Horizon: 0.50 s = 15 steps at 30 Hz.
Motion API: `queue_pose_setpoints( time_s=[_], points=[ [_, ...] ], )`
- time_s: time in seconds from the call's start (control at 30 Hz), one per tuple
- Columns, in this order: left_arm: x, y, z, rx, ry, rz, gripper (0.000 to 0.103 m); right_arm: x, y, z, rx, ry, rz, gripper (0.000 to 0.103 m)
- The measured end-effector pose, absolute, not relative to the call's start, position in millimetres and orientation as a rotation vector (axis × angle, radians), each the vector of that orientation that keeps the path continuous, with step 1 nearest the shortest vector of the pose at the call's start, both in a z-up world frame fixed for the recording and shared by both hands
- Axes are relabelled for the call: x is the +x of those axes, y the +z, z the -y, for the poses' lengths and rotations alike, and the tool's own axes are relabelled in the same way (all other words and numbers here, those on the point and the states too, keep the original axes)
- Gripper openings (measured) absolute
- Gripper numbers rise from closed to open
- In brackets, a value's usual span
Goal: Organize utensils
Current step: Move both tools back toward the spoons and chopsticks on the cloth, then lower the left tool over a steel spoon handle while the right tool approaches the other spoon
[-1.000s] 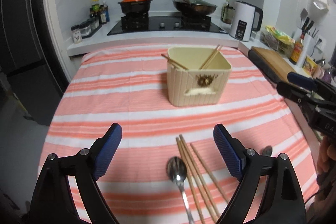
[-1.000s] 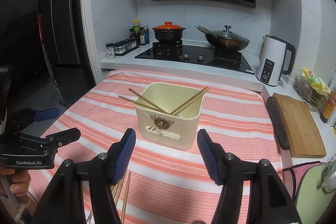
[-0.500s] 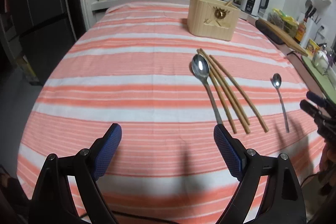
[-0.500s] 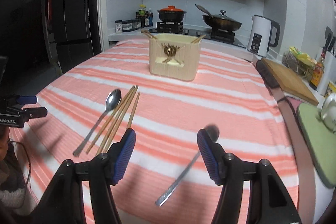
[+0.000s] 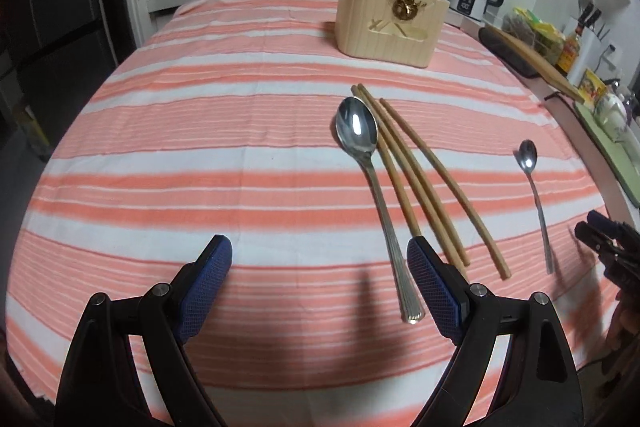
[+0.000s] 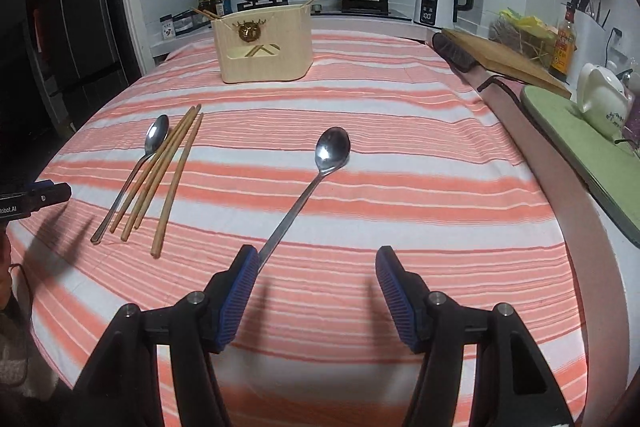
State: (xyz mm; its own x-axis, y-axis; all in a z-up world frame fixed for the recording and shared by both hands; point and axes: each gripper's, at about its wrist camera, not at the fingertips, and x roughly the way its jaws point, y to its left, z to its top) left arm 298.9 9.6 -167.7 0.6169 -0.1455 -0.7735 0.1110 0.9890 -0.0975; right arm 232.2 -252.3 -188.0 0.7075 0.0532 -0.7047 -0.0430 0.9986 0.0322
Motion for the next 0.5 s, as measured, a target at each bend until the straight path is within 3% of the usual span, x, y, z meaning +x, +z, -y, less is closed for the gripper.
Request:
queue_pose_setpoints(
  time_s=[0.5],
  points=[
    [363,-199,13,0.001,-0.095,-0.926,0.090,295,-203,241,0.038,0.035,-0.887,0.062]
  ],
)
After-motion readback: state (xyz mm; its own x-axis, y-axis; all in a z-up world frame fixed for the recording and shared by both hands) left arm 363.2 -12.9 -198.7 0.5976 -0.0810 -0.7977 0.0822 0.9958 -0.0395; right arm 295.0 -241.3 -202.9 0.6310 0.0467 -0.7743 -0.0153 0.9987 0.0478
